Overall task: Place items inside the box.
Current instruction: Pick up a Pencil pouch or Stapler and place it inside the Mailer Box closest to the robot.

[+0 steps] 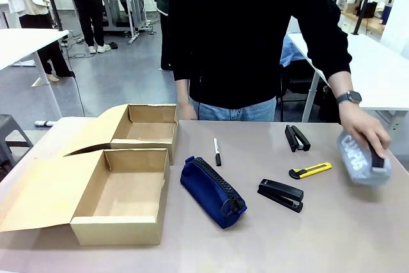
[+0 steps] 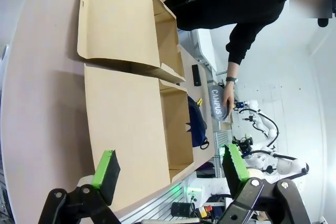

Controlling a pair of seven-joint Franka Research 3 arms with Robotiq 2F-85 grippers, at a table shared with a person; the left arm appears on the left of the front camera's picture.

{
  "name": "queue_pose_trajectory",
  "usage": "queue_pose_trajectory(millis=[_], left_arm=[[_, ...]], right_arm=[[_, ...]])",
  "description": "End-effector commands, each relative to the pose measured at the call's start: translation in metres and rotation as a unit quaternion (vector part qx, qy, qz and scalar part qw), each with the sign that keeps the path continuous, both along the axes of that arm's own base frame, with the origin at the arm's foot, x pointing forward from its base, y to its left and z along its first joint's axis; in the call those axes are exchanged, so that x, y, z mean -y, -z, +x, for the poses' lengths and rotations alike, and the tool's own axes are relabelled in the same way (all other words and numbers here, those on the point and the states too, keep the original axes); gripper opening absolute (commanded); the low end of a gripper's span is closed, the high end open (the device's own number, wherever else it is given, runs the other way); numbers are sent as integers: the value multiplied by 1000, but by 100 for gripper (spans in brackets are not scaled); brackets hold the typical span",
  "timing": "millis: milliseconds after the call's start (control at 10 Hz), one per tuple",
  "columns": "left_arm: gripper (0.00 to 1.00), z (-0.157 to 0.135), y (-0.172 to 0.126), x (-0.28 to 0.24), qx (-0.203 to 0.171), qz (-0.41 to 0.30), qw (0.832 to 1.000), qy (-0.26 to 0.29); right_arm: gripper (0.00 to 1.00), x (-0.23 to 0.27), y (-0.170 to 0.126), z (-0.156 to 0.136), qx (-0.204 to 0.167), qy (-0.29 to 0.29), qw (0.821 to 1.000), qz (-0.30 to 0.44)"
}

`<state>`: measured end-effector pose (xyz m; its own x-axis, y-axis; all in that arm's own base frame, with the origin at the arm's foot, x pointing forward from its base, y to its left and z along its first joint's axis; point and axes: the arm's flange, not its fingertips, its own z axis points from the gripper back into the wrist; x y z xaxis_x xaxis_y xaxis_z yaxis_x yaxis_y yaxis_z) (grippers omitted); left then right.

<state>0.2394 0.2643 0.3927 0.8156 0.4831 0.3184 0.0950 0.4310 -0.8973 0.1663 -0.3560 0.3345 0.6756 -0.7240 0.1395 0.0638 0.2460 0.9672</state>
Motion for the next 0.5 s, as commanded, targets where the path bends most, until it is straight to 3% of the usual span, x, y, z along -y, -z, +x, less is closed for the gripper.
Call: queue_pose_trajectory(millis=[0, 200, 400], left_arm=[[100, 1, 0, 0, 18, -5, 1000, 1], [100, 1, 0, 0, 18, -5, 1000, 1], [100, 1, 0, 0, 18, -5, 1000, 1]], right_arm=[[100, -3, -16, 5, 27, -18, 999, -24], [100, -36, -41, 26, 29, -30, 997, -71], [100, -125, -87, 59, 53, -123, 983, -126]])
